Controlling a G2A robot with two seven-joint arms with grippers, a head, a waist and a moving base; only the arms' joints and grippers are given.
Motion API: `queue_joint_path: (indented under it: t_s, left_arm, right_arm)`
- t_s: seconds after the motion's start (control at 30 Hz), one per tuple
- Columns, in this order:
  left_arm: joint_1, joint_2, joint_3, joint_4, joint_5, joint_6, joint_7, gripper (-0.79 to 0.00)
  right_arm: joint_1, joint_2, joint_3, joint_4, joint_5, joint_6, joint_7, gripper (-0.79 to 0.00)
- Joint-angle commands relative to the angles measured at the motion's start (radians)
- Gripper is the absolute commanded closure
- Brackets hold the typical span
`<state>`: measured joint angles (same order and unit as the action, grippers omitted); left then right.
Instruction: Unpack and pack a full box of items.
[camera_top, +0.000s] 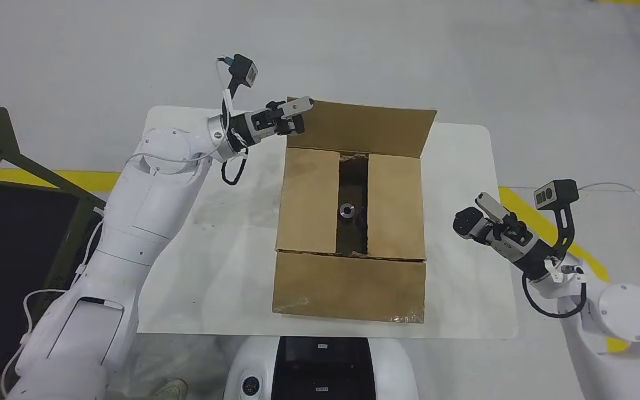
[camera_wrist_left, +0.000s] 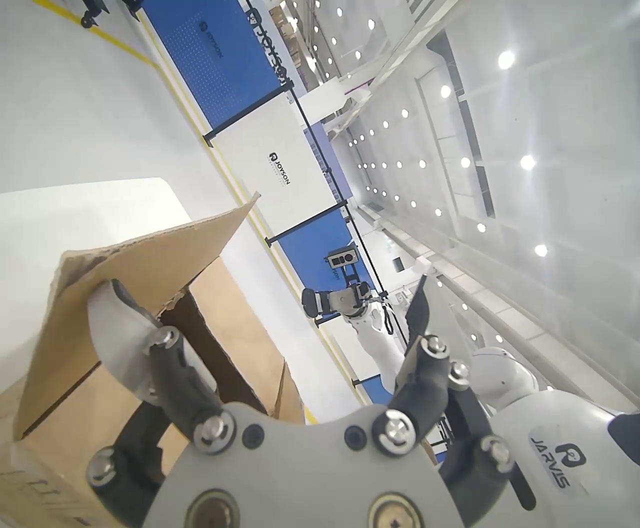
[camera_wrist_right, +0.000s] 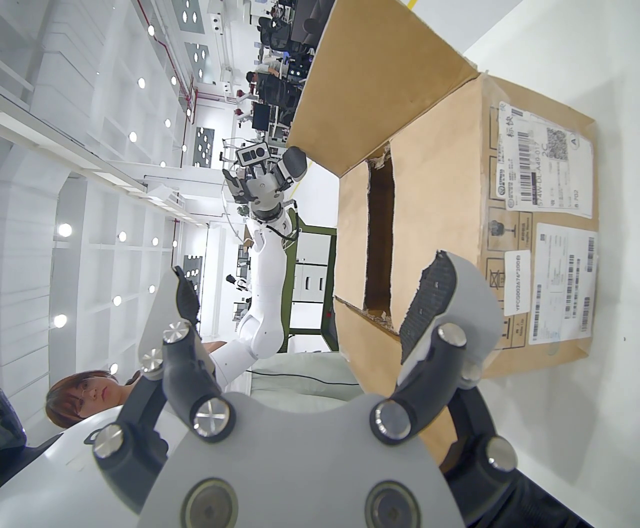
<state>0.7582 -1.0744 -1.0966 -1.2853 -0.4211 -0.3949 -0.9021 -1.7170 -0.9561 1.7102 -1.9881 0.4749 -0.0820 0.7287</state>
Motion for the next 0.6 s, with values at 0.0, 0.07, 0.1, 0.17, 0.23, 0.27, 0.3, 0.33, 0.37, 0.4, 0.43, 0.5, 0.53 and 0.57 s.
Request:
queue_joint_path:
  t_s: [0.0,0.07,0.1,0.17,0.23,0.27,0.3,0.33,0.37,0.4,0.43,0.5,0.53,0.57]
  left_arm:
    - [0.000,0.000,0.000,0.000,0.000,0.000,0.000,-0.785]
    - [0.000,0.000,0.000,0.000,0.000,0.000,0.000,-0.785]
    - [0.000,0.000,0.000,0.000,0.000,0.000,0.000,-0.785]
    - [0.000,0.000,0.000,0.000,0.000,0.000,0.000,-0.785]
    - [0.000,0.000,0.000,0.000,0.000,0.000,0.000,-0.785]
    - [0.000,0.000,0.000,0.000,0.000,0.000,0.000,-0.785]
    - [0.000,0.000,0.000,0.000,0.000,0.000,0.000,-0.785]
    - [0.000,0.000,0.000,0.000,0.000,0.000,0.000,-0.785]
    - [0.000,0.000,0.000,0.000,0.000,0.000,0.000,-0.785]
    - [0.000,0.000,0.000,0.000,0.000,0.000,0.000,-0.785]
    - [0.002,0.000,0.001,-0.001,0.005,0.003,0.002,-0.785]
    - [0.005,0.001,0.006,-0.009,0.053,0.013,0.009,-0.785]
    - [0.003,0.001,0.010,-0.005,0.080,0.010,0.013,-0.785]
    - [-0.001,-0.001,0.018,0.003,0.096,0.007,0.016,-0.785]
  right_arm:
    - [0.000,0.000,0.000,0.000,0.000,0.000,0.000,-0.785]
    - [0.000,0.000,0.000,0.000,0.000,0.000,0.000,-0.785]
    - [0.000,0.000,0.000,0.000,0.000,0.000,0.000,-0.785]
    - [0.000,0.000,0.000,0.000,0.000,0.000,0.000,-0.785]
    - [0.000,0.000,0.000,0.000,0.000,0.000,0.000,-0.785]
    - [0.000,0.000,0.000,0.000,0.000,0.000,0.000,-0.785]
    - [0.000,0.000,0.000,0.000,0.000,0.000,0.000,-0.785]
    - [0.000,0.000,0.000,0.000,0.000,0.000,0.000,-0.785]
    - [0.000,0.000,0.000,0.000,0.000,0.000,0.000,-0.785]
    - [0.000,0.000,0.000,0.000,0.000,0.000,0.000,-0.785]
    - [0.000,0.000,0.000,0.000,0.000,0.000,0.000,-0.785]
    - [0.000,0.000,0.000,0.000,0.000,0.000,0.000,-0.785]
    - [0.000,0.000,0.000,0.000,0.000,0.000,0.000,-0.785]
    - [0.000,0.000,0.000,0.000,0.000,0.000,0.000,-0.785]
